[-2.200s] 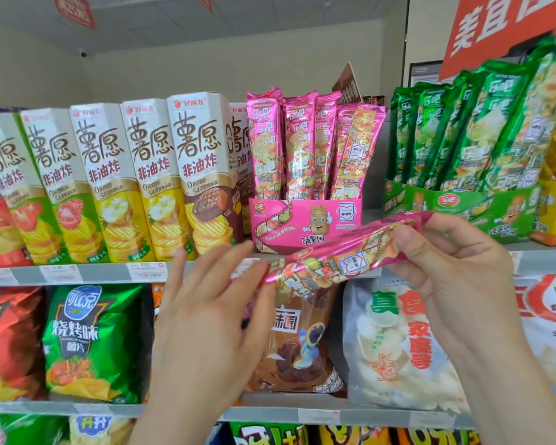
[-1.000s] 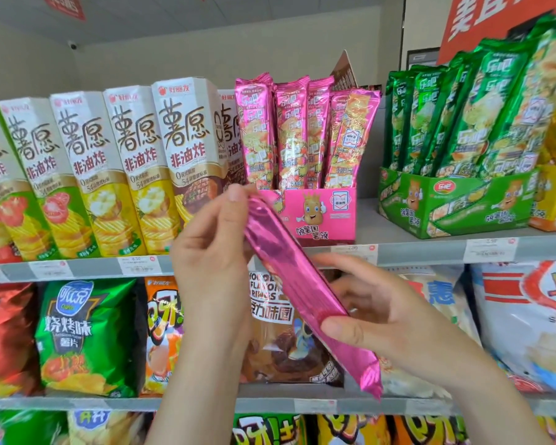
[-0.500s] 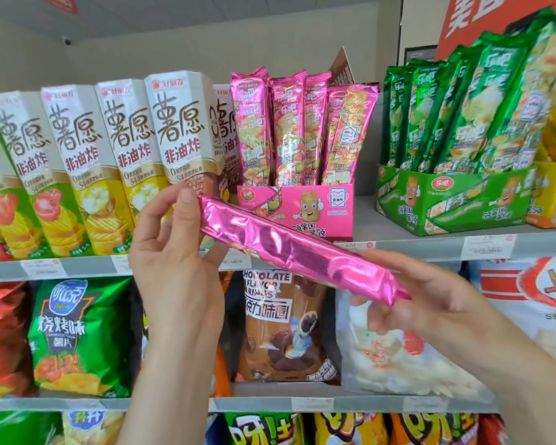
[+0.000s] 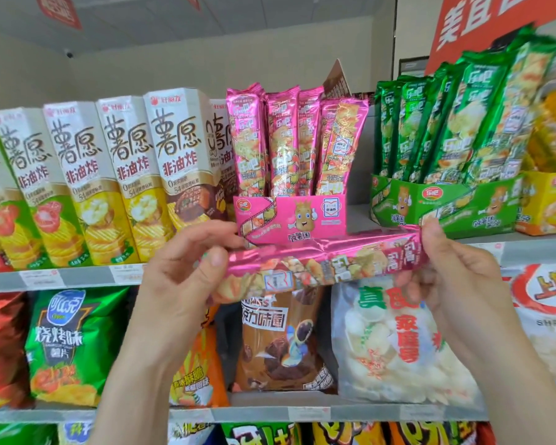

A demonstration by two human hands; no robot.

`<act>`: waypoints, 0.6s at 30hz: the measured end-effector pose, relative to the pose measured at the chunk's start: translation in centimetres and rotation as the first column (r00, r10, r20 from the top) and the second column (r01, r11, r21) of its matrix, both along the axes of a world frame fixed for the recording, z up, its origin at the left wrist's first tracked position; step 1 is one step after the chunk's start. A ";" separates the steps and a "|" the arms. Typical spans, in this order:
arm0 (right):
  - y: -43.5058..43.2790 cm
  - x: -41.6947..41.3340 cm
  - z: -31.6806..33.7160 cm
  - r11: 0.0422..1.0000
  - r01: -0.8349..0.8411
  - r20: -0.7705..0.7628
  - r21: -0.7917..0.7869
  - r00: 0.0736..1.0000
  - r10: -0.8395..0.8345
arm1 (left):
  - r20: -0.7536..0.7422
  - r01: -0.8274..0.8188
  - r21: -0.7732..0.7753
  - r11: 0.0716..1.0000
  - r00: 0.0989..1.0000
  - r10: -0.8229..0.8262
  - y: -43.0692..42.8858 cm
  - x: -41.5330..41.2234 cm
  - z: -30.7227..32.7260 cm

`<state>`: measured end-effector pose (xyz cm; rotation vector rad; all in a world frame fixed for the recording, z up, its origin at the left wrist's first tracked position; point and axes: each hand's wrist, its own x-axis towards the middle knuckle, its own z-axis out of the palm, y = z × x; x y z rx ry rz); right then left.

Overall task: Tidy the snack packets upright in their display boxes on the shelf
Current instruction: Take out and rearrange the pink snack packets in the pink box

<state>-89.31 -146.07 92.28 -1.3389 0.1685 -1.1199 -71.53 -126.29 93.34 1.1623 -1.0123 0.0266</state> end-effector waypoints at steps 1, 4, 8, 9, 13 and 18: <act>-0.1 0.1 0.1 0.998 0.057 -0.002 -0.008 0.998 -0.057 | 0.025 0.001 0.036 0.999 1.000 -0.002 0.1 -0.1 -0.1; -0.2 0.3 0.4 0.987 0.151 -0.002 -0.053 0.989 -0.151 | -0.033 -0.079 0.019 0.997 0.996 0.079 -0.3 -0.6 -0.2; -0.4 0.4 0.7 0.988 0.124 0.036 -0.090 0.992 -0.121 | -0.141 -0.104 -0.003 0.995 0.985 0.103 -1.0 -0.9 -0.4; -0.5 0.5 0.8 0.987 0.103 0.038 -0.125 0.994 -0.099 | -0.157 -0.086 0.001 0.996 0.984 0.085 -1.1 -0.9 -0.5; -0.9 0.5 1.4 0.982 0.076 0.066 -0.172 0.996 -0.066 | -0.161 0.007 0.006 1.000 0.987 -0.006 -1.4 -1.4 -0.4; -1.3 0.9 1.8 0.999 -0.031 0.105 -0.011 0.994 0.032 | -0.070 0.084 -0.126 0.989 0.993 -0.093 -1.2 -1.7 1.7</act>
